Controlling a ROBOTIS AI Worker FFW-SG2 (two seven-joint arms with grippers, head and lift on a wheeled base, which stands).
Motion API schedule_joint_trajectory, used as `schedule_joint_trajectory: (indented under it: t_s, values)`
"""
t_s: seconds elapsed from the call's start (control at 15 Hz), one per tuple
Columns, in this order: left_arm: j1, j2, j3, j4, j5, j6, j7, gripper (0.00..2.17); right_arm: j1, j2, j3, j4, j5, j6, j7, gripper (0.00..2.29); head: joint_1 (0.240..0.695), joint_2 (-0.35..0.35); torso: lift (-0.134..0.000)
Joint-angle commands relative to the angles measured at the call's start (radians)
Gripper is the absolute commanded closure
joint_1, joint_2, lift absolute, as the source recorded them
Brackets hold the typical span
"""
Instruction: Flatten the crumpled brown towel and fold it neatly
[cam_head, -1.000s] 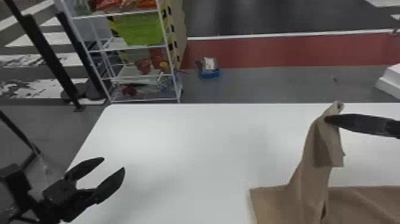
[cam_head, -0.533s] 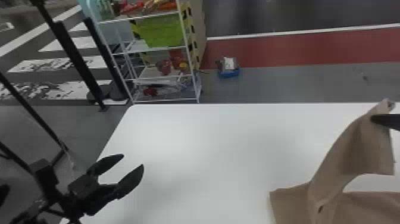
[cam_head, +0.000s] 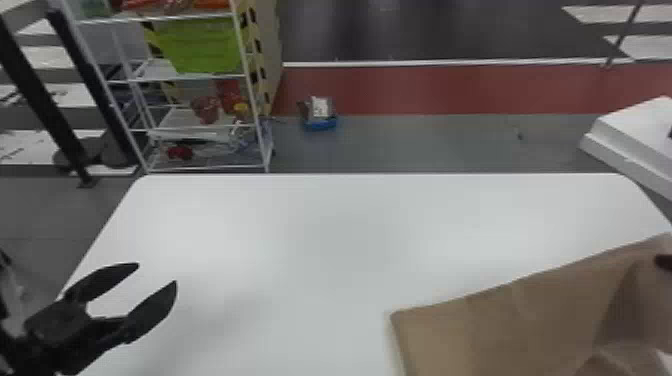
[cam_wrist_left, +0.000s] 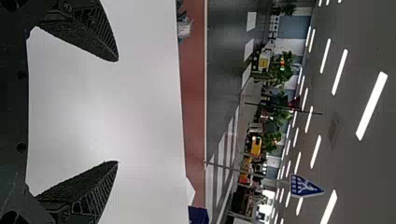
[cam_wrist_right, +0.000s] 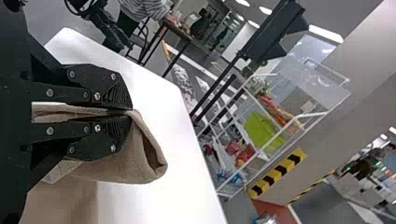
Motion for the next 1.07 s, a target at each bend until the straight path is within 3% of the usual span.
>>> schedule_joint_trajectory:
  t_s: [0.0,0.27,0.8,1.0]
  values:
    - [-0.010,-0.003,-0.028,0.025,-0.021,-0.003,-0.003,0.10,0.092,-0.007,0.007,0.015,0.123,0.030,0.031,1.02,0.695,0.032,-0.124]
    - [-0.012,-0.003,-0.042,0.031,-0.041,-0.003,-0.006,0.10,0.118,-0.042,0.064,0.114,0.245,0.030,0.057,1.02,0.695,-0.045,-0.124]
    - [-0.013,-0.003,-0.070,0.028,-0.050,0.001,-0.006,0.10,0.085,-0.102,0.024,0.237,0.267,0.030,0.058,1.02,0.695,-0.152,-0.124]
    - [-0.020,-0.003,-0.079,0.029,-0.058,0.004,-0.004,0.10,0.072,-0.118,0.062,0.275,0.320,0.030,0.058,1.02,0.695,-0.184,-0.124]
